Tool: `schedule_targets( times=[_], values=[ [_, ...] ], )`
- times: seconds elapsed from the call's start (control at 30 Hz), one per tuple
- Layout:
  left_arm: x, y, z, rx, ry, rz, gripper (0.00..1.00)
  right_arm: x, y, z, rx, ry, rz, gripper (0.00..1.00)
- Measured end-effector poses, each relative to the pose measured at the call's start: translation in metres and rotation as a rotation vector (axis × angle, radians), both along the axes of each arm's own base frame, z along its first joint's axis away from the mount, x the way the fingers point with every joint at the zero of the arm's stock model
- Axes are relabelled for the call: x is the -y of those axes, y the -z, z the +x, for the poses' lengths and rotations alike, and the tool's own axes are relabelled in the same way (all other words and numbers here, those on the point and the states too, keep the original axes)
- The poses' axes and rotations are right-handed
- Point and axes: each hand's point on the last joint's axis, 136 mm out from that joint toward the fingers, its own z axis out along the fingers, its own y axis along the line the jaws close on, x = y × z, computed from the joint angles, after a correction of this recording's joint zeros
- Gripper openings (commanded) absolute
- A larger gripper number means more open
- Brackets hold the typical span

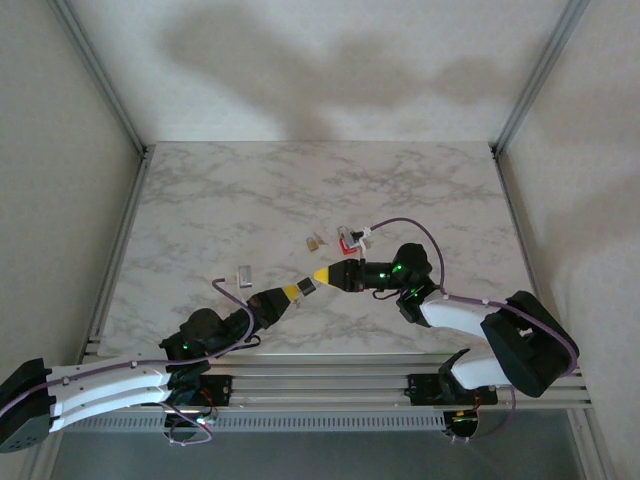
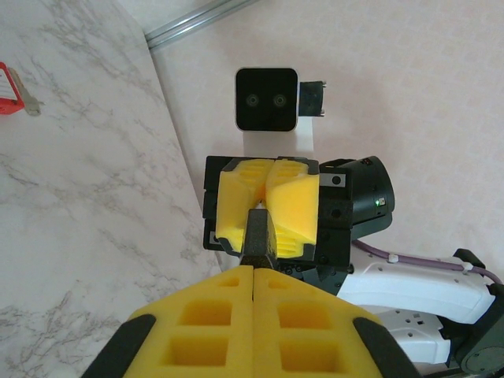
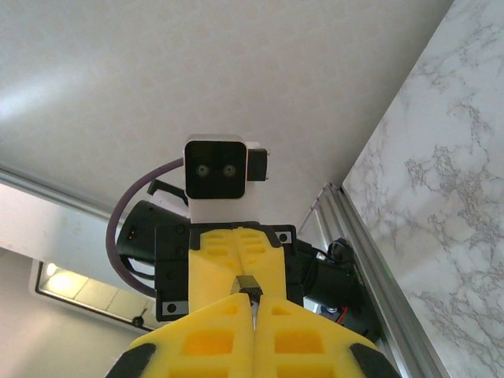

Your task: Lock with the key

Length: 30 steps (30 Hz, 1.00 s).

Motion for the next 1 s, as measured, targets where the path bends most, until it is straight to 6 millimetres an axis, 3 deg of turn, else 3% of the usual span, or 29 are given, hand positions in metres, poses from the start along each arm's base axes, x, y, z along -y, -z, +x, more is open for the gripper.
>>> schedule_targets(
  times=[0.6, 1.0],
  values=[
    [-0.011, 0.004, -0.005, 0.009, -0.003, -0.043, 0.00, 0.000, -0.001, 0.002, -0.004, 0.011, 0.001, 0.00],
    [-0.024, 0.002, -0.006, 0.014, -0.040, -0.062, 0.00, 0.017, 0.004, 0.024, -0.040, 0.124, 0.004, 0.00]
  ],
)
